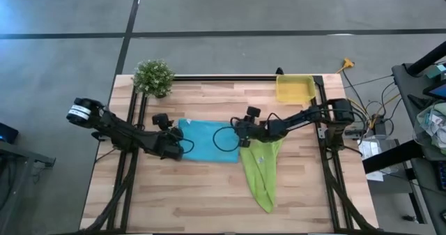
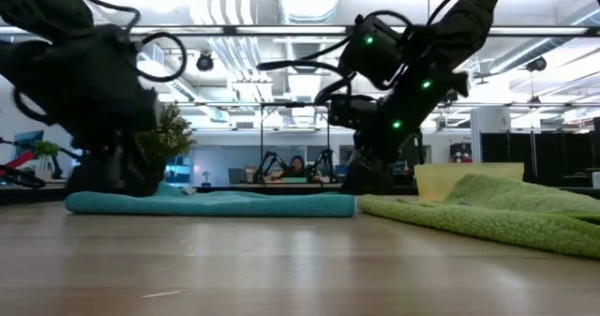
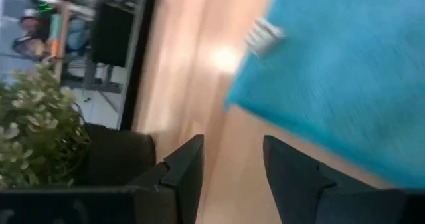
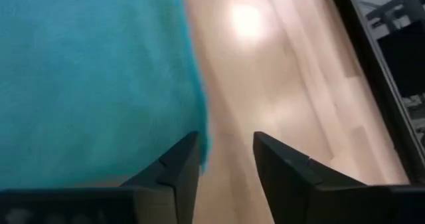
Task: Roll microfiber towels into tight, uniform cylinder then place into a basket
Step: Fold the blue microfiber towel
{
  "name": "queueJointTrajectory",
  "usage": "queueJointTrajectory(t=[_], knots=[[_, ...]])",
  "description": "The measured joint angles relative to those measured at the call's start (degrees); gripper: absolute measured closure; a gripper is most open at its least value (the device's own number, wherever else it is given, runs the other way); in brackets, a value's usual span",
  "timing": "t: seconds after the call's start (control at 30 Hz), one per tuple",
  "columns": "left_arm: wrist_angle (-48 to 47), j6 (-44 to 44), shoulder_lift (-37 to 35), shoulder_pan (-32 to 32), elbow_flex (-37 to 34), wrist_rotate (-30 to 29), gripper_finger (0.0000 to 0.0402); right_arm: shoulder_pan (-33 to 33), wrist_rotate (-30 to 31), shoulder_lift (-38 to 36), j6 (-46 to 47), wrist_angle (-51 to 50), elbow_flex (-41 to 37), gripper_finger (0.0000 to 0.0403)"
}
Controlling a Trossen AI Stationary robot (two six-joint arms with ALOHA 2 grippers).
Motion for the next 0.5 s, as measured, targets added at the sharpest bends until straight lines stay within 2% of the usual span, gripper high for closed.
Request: queueJointTrajectory(t=[0.1,0.3,0.4,0.5], knots=[[0.3,3.7,-4.1,-2.8,0.2,3.3,0.0262,3.0,0.0,-2.4,1.2,-3.3,-0.9,0.0263],[2.1,5.9,-16.5,-6.3,0.4,5.0,0.0262,9.7,-0.6,-10.0,3.4,-2.8,-4.0,0.0262],[7.5,12.4,-22.3,-7.7,-0.2,14.3,0.0262,13.2,-4.1,-13.2,2.5,0.2,-5.9,0.0262],[14.0,17.8,-24.9,-8.6,-1.2,23.5,0.0263,16.0,-7.0,-14.3,2.2,4.6,-7.9,0.0265]])
